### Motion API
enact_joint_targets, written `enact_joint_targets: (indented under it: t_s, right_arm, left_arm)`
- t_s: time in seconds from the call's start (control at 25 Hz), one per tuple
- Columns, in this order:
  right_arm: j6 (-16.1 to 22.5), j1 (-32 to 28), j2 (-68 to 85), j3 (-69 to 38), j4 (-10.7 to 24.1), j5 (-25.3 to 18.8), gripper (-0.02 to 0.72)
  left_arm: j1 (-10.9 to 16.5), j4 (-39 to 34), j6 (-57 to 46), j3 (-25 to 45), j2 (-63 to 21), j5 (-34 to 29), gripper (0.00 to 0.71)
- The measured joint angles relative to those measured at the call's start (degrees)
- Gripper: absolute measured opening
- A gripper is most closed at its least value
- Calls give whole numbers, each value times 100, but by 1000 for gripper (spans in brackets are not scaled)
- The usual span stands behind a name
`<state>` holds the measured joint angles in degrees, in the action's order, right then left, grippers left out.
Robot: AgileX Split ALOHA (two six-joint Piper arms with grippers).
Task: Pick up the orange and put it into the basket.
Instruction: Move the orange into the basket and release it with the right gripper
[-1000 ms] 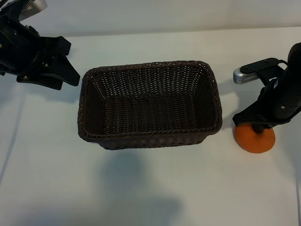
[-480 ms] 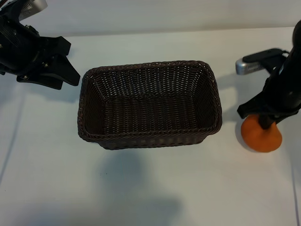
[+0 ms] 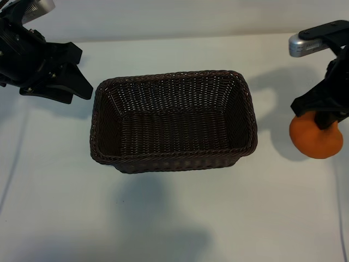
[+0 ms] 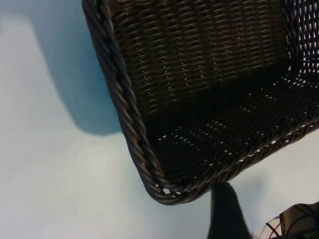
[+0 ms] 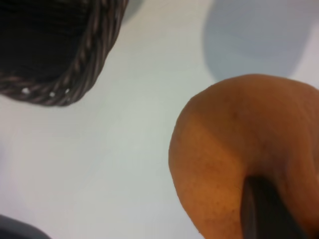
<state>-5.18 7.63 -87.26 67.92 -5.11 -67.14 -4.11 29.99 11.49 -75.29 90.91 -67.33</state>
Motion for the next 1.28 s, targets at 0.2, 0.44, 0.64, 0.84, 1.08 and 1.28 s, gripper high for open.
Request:
enact_joint_targets:
  t_s: [0.2,0.44,0.64,0.84,1.08,1.28]
  right_arm:
    - [0,0,283,0,-44,-45,95]
    - [0,0,339,0,-113,-188,95]
    - [0,0,364,0,-193,-251,95]
    - [-36,0,364,0,-478,-251,95]
    - [-127,0,364,0,-777,-251,95]
    - [-185,6,364,0,-1012,-154,95]
  left_arm:
    - [0,0,1,0,0,0,460]
    - [0,0,0,0,0,0,460]
    - [0,0,5,0,0,0,460]
    - [0,0,5,0,0,0,460]
    - [0,0,5,0,0,0,460]
    - [0,2,11,0,0,0,460]
